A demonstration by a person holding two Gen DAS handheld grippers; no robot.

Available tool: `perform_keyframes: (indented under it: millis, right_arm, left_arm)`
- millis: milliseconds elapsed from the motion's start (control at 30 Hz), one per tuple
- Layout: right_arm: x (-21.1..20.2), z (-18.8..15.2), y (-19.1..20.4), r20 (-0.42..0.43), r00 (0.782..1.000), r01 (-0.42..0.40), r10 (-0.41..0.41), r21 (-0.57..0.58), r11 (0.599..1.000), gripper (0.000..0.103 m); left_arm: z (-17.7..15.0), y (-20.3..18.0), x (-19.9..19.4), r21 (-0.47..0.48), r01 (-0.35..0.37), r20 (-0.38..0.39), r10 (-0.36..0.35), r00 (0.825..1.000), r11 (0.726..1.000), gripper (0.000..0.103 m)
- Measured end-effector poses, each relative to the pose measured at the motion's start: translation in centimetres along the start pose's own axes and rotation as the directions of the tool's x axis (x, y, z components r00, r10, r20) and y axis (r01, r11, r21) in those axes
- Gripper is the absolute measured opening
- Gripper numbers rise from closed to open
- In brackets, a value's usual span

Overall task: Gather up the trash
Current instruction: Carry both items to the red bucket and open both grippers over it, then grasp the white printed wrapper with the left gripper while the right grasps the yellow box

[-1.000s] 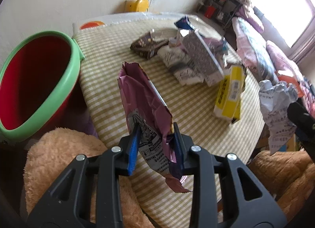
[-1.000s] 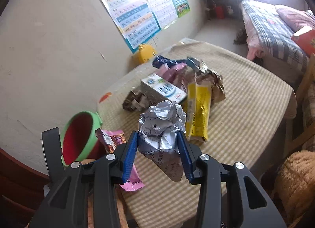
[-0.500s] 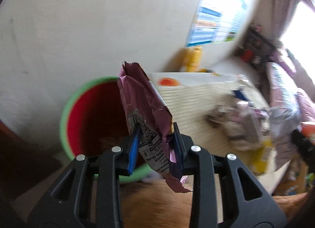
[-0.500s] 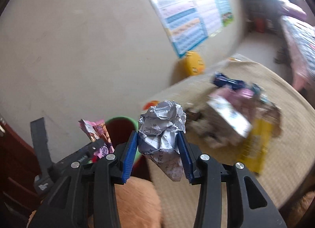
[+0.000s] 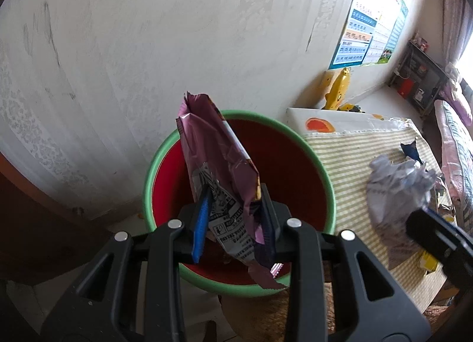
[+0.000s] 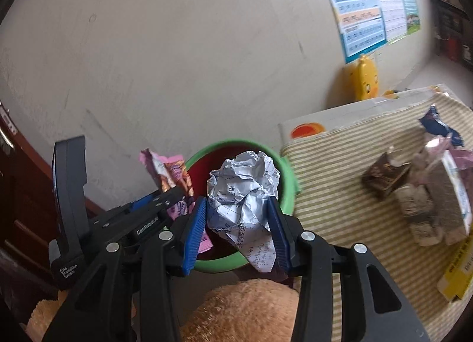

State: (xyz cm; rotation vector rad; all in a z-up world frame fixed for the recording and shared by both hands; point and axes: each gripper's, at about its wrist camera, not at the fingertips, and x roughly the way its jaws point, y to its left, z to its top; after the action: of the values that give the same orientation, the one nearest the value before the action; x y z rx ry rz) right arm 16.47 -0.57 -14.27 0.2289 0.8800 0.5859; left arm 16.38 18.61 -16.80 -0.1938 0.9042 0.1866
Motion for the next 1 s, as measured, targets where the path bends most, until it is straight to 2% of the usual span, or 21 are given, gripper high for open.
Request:
perform_keyframes:
  millis: [100, 200, 233, 267, 300, 333, 400, 500, 600, 667, 733, 800, 867, 900, 1000]
  right_arm:
    - [1.1, 0.3, 0.2, -0.01, 1.0, -0.001, 0.001, -0.006, 1.0, 0.04]
    - [2.1, 0.9, 0.2, -0.021, 0.999, -0.033, 0.033, -0.005, 0.999, 0.047]
    - [2.4, 1.1, 0.1, -0.023, 0.999, -0.036, 0.036, -0.008, 0.999, 0.051]
    - [2.4, 1.1, 0.2, -0.015, 1.0, -0.027, 0.027, -0.009, 1.0, 0.059]
    - [2.2, 1.1, 0.1, -0.006, 1.0, -0.016, 0.016, -0.009, 1.0, 0.061]
    - [1.9, 1.1, -0.1, -0.001, 1.0, -0.003, 0.003, -0.008, 1.0, 0.061]
    - [0.9, 1.0, -0.7, -0.002, 1.0, 0.014, -0.014, 0.001, 1.0, 0.061]
    - [-1.8, 1.2, -2.5, 0.01, 0.997, 0.073, -0.074, 0.014, 0.997, 0.061]
    - [-5.6, 1.8, -6.2, 0.014, 0.981, 0.192, -0.193, 0.06, 0.98, 0.065]
    - [-8.1, 1.7, -9.4, -0.006, 0.962, 0.274, -0.274, 0.103, 0.956, 0.066]
    - [-10.5, 0.7, -12.9, -0.016, 0.926, 0.376, -0.378, 0.143, 0.916, 0.068]
    - [-12.3, -1.2, -16.5, -0.022, 0.884, 0.46, -0.466, 0.215, 0.862, 0.069]
    - [-13.7, -3.9, -20.6, -0.037, 0.853, 0.498, -0.52, 0.353, 0.792, 0.069]
    - [-14.2, -5.2, -22.5, -0.055, 0.851, 0.492, -0.521, 0.43, 0.757, 0.069]
    - [-14.3, -7.6, -25.8, -0.111, 0.856, 0.486, -0.506, 0.51, 0.71, 0.069]
  left_arm:
    - [0.0, 0.6, 0.5, -0.016, -0.005, -0.01, 0.005, 1.0, 1.0, 0.03]
    - [0.0, 0.9, 0.9, -0.026, -0.015, -0.016, 0.014, 1.0, 1.0, 0.03]
    - [0.0, 1.0, 0.9, -0.031, -0.019, -0.016, 0.019, 1.0, 0.999, 0.035]
    - [0.0, 1.1, 1.0, -0.042, -0.025, -0.013, 0.024, 1.0, 0.999, 0.04]
    - [0.0, 1.1, 1.0, -0.052, -0.016, -0.012, 0.015, 1.0, 0.999, 0.051]
    - [0.0, 1.0, 1.0, -0.057, -0.007, -0.009, 0.006, 1.0, 0.998, 0.055]
    - [-0.1, 0.7, 0.9, -0.047, -0.009, -0.006, 0.009, 1.0, 0.999, 0.055]
    - [-0.2, -0.3, 0.7, -0.013, -0.01, -0.008, 0.01, 1.0, 1.0, 0.061]
    - [-0.4, -1.6, 0.2, 0.001, 0.003, -0.006, -0.003, 1.0, 1.0, 0.063]
    - [-0.5, -2.6, -0.4, 0.008, 0.026, -0.002, -0.026, 1.0, 1.0, 0.064]
    - [-0.8, -4.1, -1.1, 0.023, 0.045, 0.009, -0.045, 0.999, 0.999, 0.068]
    - [-1.2, -5.8, -1.3, 0.039, 0.066, 0.005, -0.066, 0.998, 0.997, 0.068]
    - [-1.6, -7.8, -1.4, 0.059, 0.086, -0.008, -0.086, 0.996, 0.995, 0.068]
    - [-1.8, -9.1, -1.4, 0.073, 0.101, -0.02, -0.1, 0.995, 0.992, 0.068]
    - [-2.5, -12.4, -2.0, 0.093, 0.15, -0.043, -0.147, 0.988, 0.984, 0.068]
